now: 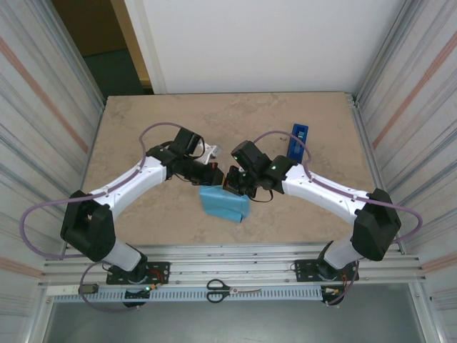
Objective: Wrap the gift box in paper
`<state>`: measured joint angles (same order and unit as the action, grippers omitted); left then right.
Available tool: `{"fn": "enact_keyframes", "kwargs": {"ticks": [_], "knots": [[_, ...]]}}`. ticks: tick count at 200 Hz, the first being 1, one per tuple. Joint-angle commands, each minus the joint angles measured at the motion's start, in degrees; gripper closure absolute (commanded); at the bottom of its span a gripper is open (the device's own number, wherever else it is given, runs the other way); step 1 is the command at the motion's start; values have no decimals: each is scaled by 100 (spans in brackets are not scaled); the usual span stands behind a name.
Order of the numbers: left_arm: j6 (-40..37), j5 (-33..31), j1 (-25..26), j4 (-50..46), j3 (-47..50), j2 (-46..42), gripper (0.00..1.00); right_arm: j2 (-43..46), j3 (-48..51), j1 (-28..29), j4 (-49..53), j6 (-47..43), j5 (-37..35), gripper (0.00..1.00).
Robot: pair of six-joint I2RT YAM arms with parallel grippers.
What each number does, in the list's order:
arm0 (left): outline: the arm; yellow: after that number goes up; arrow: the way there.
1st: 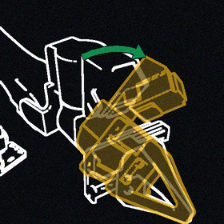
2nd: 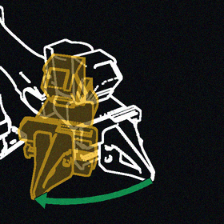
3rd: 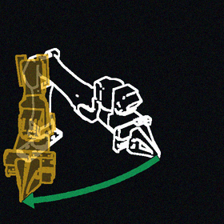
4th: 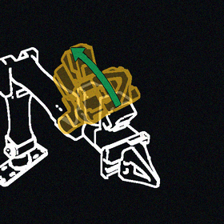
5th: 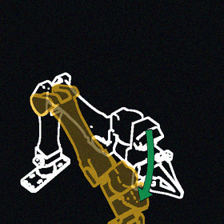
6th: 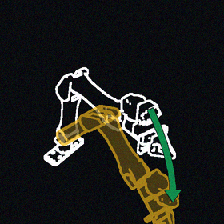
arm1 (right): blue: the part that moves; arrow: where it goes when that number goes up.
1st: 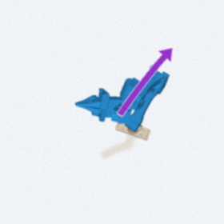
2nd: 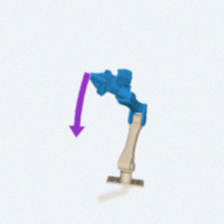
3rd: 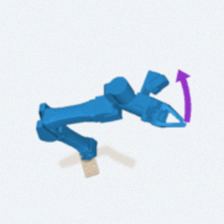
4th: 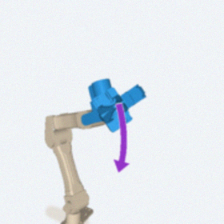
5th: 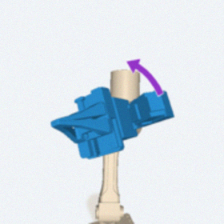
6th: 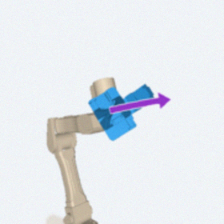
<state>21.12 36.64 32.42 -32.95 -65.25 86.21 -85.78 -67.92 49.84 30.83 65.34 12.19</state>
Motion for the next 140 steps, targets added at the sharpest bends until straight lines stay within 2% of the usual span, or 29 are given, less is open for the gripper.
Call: {"fn": "enact_keyframes", "kwargs": {"ticks": [1, 15, 29, 71, 84, 140], "knots": [[-316, -446, 264, -520, 168, 316, 96, -213, -29, 73, 35, -73, 116, 95], [-332, -529, 313, -527, 198, 351, 98, -211, -117, 71, -100, -100, 131, 93], [-336, -562, 339, -494, 231, 386, 99, -207, -181, 69, -224, -115, 165, 86], [-328, -562, 387, -419, 310, 457, 100, -200, -265, 76, -503, -110, 196, 83], [-319, -547, 396, -390, 345, 473, 100, -201, -289, 77, -551, -109, 204, 79], [-279, -493, 405, -292, 401, 467, 100, -6, -342, 96, -482, -125, 25, 72]]}}
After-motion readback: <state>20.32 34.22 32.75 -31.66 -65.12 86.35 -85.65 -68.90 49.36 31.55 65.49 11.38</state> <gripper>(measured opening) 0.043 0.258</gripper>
